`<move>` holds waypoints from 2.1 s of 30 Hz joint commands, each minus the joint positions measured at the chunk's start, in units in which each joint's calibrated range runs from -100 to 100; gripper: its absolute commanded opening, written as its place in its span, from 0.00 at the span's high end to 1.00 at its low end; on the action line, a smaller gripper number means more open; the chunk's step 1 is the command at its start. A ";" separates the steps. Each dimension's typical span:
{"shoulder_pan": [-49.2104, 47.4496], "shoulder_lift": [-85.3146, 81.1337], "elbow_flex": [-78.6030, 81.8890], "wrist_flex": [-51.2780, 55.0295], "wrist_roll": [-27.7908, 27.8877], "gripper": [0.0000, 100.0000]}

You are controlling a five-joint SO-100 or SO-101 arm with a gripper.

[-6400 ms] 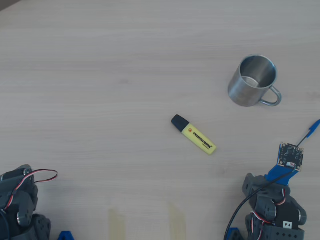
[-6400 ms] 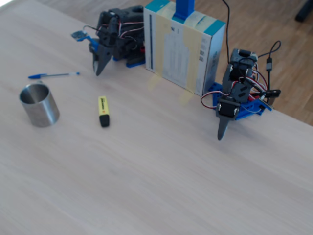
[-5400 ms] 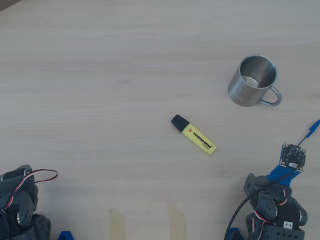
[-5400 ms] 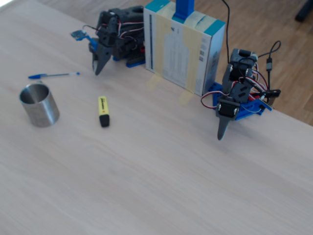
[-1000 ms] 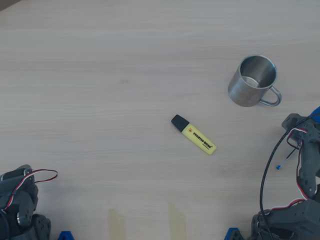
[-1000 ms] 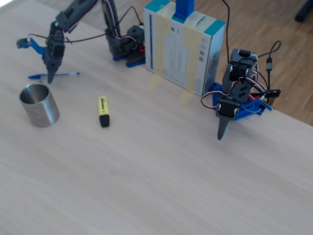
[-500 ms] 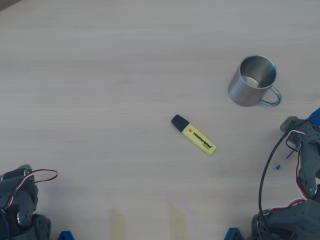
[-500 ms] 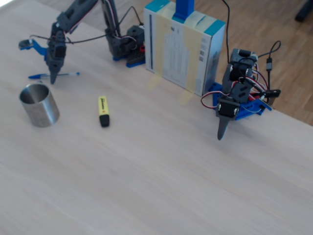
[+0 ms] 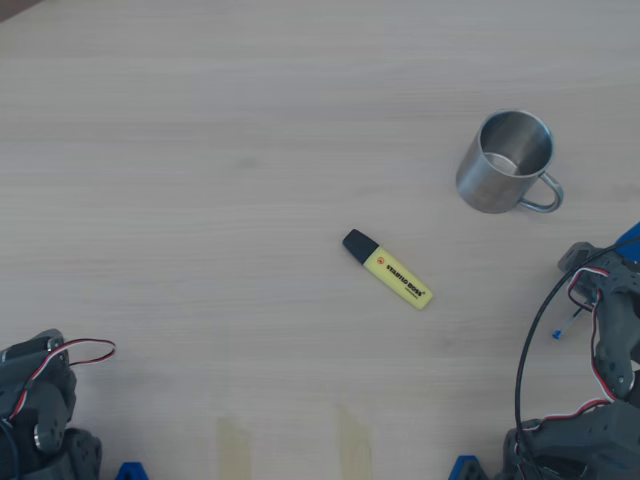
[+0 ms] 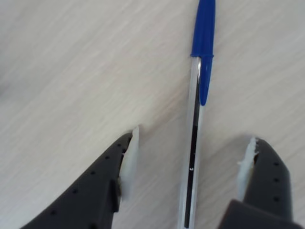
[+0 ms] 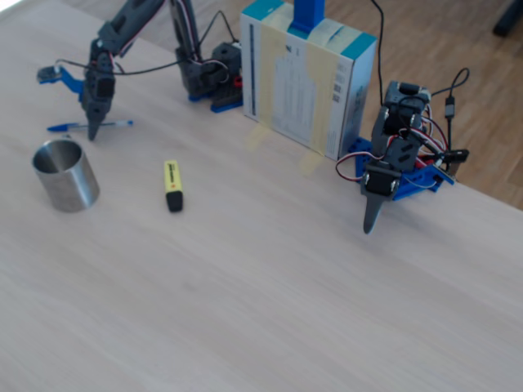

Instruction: Grab the blue pen and put it in the silver cup.

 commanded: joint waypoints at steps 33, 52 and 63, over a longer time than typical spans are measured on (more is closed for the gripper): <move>0.34 -1.05 0.12 0.51 0.25 0.90; 0.34 -1.13 0.12 0.42 0.25 0.98; 0.34 -1.22 0.12 0.16 0.25 0.98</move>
